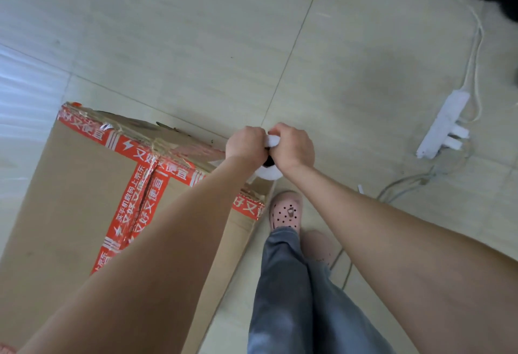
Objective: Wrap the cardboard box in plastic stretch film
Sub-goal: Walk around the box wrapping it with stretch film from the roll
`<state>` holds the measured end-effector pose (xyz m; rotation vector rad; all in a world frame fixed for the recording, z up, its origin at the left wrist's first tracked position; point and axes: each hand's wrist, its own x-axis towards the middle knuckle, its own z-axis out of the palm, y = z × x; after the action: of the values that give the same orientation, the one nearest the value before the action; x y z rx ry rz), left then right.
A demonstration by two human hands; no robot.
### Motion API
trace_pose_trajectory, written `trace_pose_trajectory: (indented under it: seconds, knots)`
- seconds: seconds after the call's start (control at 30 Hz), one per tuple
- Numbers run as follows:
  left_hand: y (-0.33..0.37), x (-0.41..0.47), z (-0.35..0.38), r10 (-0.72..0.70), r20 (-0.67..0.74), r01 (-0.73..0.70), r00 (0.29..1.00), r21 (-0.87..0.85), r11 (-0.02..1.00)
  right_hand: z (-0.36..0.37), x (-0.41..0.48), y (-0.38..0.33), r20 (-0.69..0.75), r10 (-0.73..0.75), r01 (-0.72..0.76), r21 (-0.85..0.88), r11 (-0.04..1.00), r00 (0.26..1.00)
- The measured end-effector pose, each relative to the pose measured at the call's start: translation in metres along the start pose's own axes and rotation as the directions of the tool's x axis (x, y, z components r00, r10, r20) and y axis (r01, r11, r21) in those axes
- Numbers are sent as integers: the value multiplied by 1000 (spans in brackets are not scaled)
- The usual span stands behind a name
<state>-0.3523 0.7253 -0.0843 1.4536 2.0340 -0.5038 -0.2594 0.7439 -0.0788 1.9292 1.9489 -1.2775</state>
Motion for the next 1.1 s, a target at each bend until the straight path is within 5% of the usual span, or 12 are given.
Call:
trace_pose_trajectory:
  seconds: [0.23,0.37,0.6,0.87,1.1]
  knots:
    - [-37,16,-19,-277,77,287,958,-350,892,13,23,-23,144,244,-263,126,957,959]
    - [-55,23,-25,-319,153,353,935,-343,870,17,38,-49,76,128,-136,114,984,989]
    - [-67,46,-39,-153,32,156,988,-270,950,16,57,-75,104,-118,119,1,993,987]
    - [-74,51,-44,-98,109,120,989,-219,968,30,53,-73,267,283,-331,156,931,921]
    - [-77,53,-51,-138,56,147,989,-200,969,19,66,-88,159,35,-6,-183,983,987]
